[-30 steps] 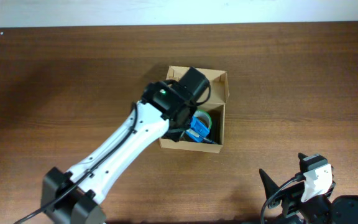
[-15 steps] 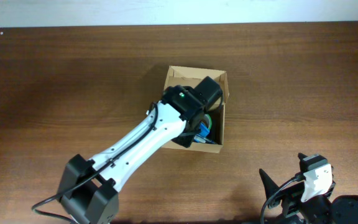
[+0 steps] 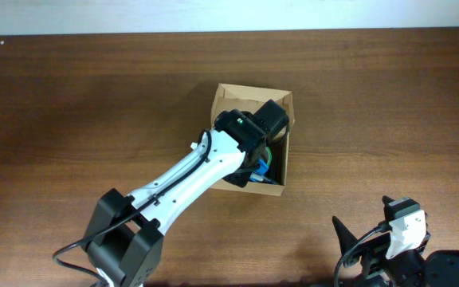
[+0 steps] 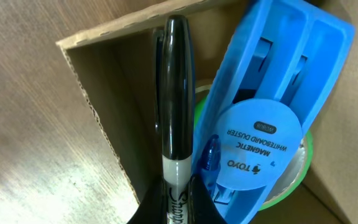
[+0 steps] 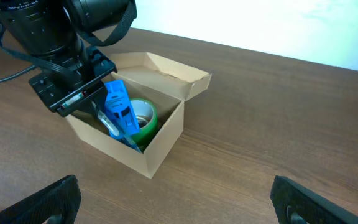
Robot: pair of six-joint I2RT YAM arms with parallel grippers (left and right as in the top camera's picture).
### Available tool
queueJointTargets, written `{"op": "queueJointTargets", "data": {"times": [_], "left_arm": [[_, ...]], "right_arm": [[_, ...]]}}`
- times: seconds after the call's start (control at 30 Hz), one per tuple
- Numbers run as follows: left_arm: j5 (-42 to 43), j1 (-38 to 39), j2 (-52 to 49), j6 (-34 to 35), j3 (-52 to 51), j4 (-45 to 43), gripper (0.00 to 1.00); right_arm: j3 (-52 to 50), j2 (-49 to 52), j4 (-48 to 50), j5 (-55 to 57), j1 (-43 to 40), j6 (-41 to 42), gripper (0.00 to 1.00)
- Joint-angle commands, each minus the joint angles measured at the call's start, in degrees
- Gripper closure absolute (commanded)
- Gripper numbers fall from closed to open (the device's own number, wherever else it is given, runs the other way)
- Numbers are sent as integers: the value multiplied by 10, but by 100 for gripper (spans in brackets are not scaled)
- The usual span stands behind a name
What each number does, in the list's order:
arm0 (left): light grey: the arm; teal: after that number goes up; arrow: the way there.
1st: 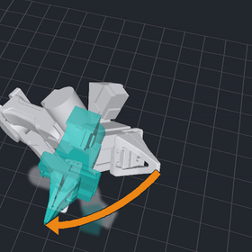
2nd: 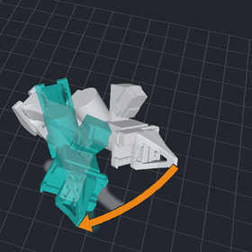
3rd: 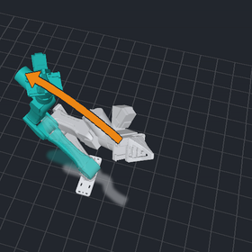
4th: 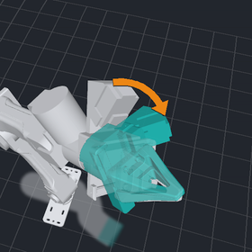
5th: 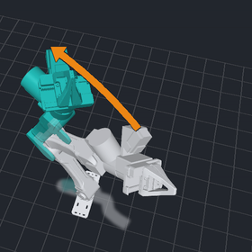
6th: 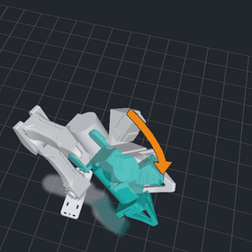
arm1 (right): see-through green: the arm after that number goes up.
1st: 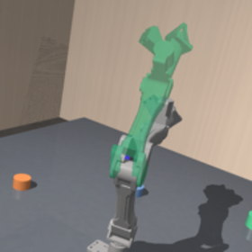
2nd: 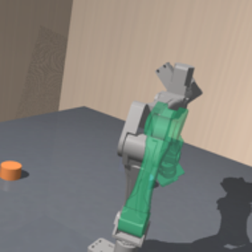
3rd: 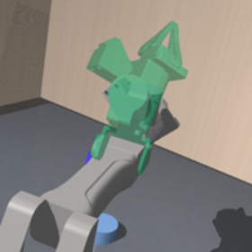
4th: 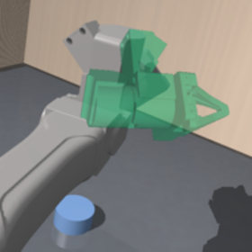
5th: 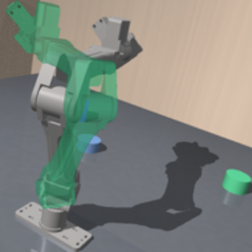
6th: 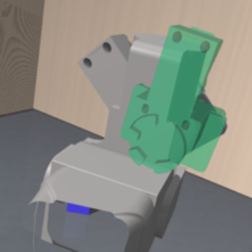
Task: Pack container
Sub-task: 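Lower the marker into the box beside the duster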
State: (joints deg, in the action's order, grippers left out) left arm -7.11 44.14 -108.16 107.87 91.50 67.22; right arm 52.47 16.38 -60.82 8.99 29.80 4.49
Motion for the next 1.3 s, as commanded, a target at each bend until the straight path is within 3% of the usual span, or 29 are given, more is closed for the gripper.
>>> {"op": "queueJointTargets", "data": {"times": [0.0,0.17,0.3,0.33,0.93,1.17,1.27], "left_arm": [[-17,0,-8,10,1,-2,98],[-17,0,-8,10,1,-2,95],[-17,0,-8,10,1,-2,73],[-16,0,-8,10,1,-2,71],[-3,0,23,10,1,5,71],[-24,0,111,10,1,84,69],[-34,0,137,10,1,115,61]], "right_arm": [[-1,-2,2,7,-3,5,1],[-1,-2,2,7,-3,5,1],[-1,-2,2,7,-3,5,1],[-1,-2,2,7,-3,5,1],[-1,-2,2,7,-3,5,1],[-1,-2,2,7,-3,5,1],[-1,-2,2,7,-3,5,1]]}}
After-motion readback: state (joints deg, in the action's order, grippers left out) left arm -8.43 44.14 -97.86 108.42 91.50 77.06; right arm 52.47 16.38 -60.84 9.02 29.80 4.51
